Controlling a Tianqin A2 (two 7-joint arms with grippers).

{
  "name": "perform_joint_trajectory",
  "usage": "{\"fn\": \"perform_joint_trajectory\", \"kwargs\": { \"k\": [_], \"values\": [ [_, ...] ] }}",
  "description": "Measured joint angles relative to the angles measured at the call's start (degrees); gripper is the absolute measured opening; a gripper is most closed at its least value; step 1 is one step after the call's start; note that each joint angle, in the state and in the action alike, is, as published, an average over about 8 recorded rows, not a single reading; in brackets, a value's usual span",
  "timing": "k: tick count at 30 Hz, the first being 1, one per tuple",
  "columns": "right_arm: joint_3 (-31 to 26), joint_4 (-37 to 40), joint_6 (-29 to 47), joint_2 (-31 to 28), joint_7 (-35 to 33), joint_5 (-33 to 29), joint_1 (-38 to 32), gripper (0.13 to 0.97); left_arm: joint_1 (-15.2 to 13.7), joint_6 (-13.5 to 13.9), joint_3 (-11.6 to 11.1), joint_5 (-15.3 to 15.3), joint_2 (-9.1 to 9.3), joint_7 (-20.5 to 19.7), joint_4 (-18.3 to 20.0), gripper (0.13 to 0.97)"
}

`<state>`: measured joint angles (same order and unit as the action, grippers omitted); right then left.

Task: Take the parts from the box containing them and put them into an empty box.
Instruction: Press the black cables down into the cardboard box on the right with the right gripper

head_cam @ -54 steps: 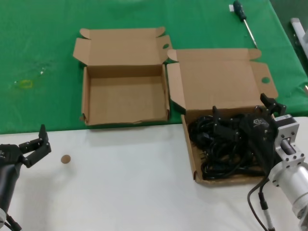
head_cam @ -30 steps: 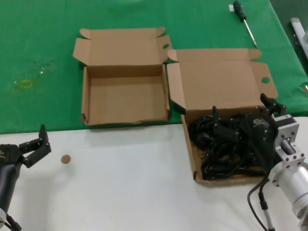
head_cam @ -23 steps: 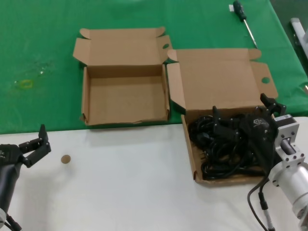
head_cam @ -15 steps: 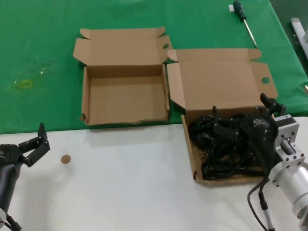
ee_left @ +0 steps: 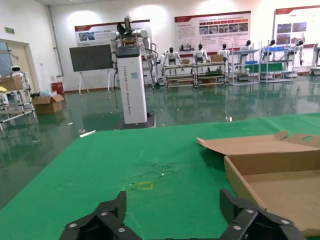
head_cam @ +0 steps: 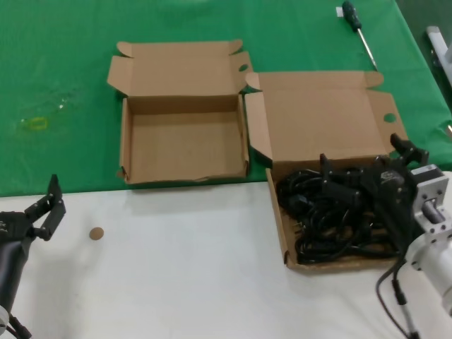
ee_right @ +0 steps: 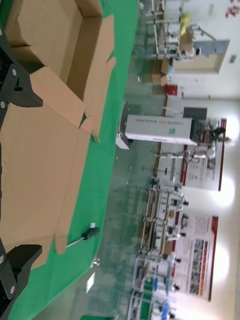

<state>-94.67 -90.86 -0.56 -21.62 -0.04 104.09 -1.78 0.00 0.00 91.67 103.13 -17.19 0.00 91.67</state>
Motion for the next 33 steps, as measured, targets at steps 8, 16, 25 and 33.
{"fn": "perform_joint_trajectory", "kwargs": {
  "k": [8, 16, 25, 33],
  "values": [
    [-4.6, -1.4, 1.0, -10.8, 2.4, 1.9, -1.1, 0.966, 0.0, 0.0, 0.0, 0.0, 0.0, 0.0, 0.0, 0.632],
    [-7.1, -2.4, 9.3, -23.5, 3.9, 0.8, -2.4, 0.966, 0.0, 0.0, 0.0, 0.0, 0.0, 0.0, 0.0, 0.41],
    [-4.9, -1.3, 23.9, -32.2, -4.2, -1.2, -5.9, 0.966, 0.0, 0.0, 0.0, 0.0, 0.0, 0.0, 0.0, 0.254],
    [-4.7, 1.3, 36.2, -36.7, -15.0, -3.0, -13.1, 0.966, 0.0, 0.0, 0.0, 0.0, 0.0, 0.0, 0.0, 0.179]
  ]
}}
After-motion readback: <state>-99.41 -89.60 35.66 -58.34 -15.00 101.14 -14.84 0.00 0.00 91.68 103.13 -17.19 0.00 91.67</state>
